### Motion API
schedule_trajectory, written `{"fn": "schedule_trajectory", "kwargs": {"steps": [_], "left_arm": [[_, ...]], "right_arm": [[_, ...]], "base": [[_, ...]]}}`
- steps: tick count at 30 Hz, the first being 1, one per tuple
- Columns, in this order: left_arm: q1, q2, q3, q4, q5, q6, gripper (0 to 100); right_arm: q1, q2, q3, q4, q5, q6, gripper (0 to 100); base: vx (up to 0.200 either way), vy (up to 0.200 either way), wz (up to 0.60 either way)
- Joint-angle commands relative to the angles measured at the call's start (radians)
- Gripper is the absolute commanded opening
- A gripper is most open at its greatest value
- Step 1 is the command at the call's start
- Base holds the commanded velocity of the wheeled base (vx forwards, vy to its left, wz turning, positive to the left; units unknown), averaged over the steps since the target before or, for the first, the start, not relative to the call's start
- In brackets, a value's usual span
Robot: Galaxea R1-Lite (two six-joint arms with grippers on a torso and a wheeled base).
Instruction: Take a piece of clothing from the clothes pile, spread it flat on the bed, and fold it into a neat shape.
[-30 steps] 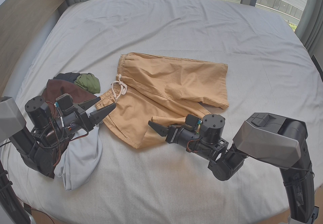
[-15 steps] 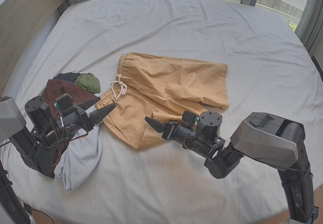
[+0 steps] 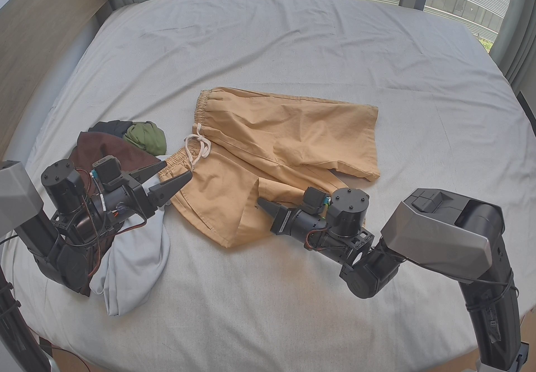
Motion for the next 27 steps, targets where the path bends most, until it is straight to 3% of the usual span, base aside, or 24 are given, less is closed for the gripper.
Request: {"fn": "schedule_trajectory", "kwargs": {"steps": [1, 6, 16, 27], "left_arm": [[0.000, -0.001, 0.000, 0.000, -0.001, 0.000, 100], [0.000, -0.001, -0.001, 0.000, -0.001, -0.001, 100], [0.000, -0.003, -0.005, 0.000, 0.000, -0.001, 100], [0.000, -0.004, -0.005, 0.000, 0.000, -0.001, 100]], "right_arm": [[-0.003, 0.003, 0.014, -0.008, -0.001, 0.000, 0], [-0.007, 0.001, 0.040, -0.032, -0.043, -0.001, 0], [-0.016, -0.116, 0.227, -0.042, -0.044, -0.019, 0], [-0.033, -0.339, 0.575, -0.046, -0.053, -0.075, 0]], "base": [[0.000, 0.000, 0.00], [0.000, 0.000, 0.00], [0.000, 0.000, 0.00], [0.000, 0.000, 0.00]]}}
